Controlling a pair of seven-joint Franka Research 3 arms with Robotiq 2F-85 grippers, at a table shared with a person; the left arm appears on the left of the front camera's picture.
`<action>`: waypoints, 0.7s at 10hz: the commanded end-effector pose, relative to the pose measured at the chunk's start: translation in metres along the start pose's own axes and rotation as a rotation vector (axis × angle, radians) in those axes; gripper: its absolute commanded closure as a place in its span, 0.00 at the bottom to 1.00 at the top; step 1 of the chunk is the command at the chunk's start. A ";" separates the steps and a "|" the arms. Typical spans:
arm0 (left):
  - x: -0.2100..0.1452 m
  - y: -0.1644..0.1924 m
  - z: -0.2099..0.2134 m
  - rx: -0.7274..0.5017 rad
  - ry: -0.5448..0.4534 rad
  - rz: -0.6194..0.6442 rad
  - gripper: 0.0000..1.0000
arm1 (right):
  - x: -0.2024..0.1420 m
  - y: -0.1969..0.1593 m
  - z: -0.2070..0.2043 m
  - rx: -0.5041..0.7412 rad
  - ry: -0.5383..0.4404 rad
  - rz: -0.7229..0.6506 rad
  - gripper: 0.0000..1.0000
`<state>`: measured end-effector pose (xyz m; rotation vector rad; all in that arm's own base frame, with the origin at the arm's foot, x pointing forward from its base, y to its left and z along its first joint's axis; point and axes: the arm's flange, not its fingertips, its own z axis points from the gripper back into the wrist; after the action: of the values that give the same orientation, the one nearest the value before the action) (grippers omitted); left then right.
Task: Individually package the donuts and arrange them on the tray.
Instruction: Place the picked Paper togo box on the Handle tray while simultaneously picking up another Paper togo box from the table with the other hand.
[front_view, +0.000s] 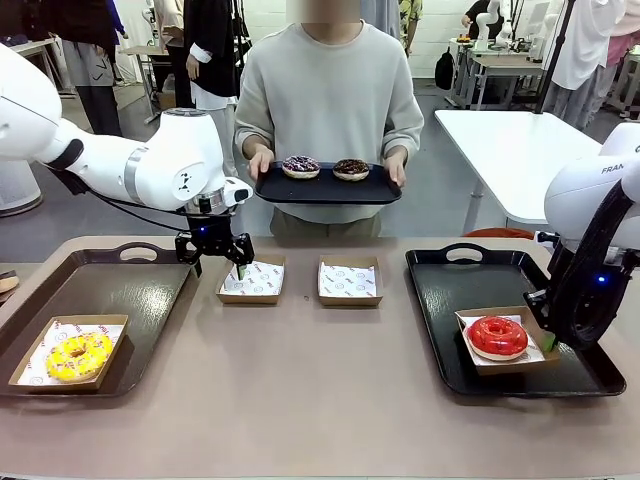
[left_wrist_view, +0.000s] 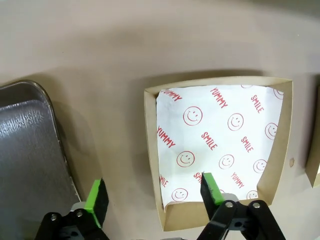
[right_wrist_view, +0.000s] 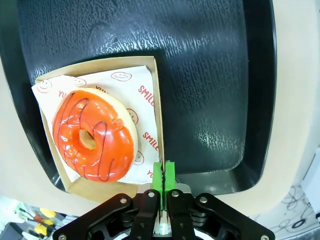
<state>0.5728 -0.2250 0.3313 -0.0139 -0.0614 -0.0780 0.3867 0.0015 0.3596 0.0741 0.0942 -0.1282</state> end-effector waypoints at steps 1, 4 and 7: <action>0.008 -0.004 -0.002 -0.011 -0.011 0.048 0.60 | 0.001 -0.001 -0.002 -0.022 0.009 -0.013 0.41; 0.011 -0.005 -0.002 -0.018 -0.012 0.058 1.00 | 0.001 -0.001 -0.002 -0.017 0.008 -0.012 0.00; 0.011 -0.006 -0.002 -0.023 -0.009 0.065 1.00 | 0.001 -0.003 -0.003 -0.009 0.009 -0.016 0.00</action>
<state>0.5800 -0.2268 0.3309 -0.0293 -0.0635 -0.0515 0.3866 0.0011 0.3591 0.0744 0.0960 -0.1294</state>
